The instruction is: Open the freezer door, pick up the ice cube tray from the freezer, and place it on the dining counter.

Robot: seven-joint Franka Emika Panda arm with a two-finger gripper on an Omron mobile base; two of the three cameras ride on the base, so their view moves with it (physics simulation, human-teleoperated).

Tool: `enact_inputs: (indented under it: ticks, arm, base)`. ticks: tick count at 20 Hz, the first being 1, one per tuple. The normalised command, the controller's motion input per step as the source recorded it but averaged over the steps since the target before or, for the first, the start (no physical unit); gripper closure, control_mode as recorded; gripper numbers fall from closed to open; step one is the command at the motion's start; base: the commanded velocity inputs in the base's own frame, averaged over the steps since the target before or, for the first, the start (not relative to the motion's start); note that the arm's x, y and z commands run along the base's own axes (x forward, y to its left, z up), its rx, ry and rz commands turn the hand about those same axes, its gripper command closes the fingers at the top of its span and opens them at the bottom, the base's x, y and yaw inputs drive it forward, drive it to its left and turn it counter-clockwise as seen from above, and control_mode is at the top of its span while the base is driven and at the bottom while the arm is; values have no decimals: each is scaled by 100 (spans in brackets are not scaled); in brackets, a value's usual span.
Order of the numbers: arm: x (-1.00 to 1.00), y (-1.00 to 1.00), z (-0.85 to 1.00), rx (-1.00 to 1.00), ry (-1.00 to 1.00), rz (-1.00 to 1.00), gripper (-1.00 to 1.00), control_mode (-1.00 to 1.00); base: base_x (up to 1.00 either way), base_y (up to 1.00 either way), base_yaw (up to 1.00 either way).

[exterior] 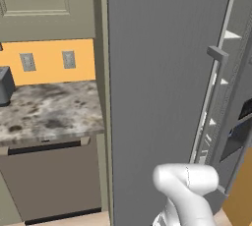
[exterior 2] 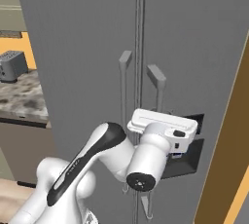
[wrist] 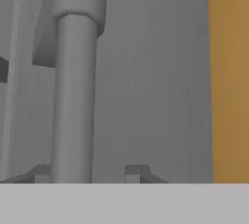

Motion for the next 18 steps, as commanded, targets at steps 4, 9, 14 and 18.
enact_inputs:
  ticks: [4, 9, 14, 18]
  arm:
    - [-38, -67, 0, 0, 0, -2, 100, -100]
    - [-40, -66, 0, 0, 0, 0, 100, -100]
    - [-26, -50, 0, 0, 0, 0, 100, -100]
    - [-10, -29, 0, 0, 0, 0, 100, -100]
  base:
    - [0, 0, 0]
    - [0, 0, 0]
    - [0, 0, 0]
    - [0, 0, 0]
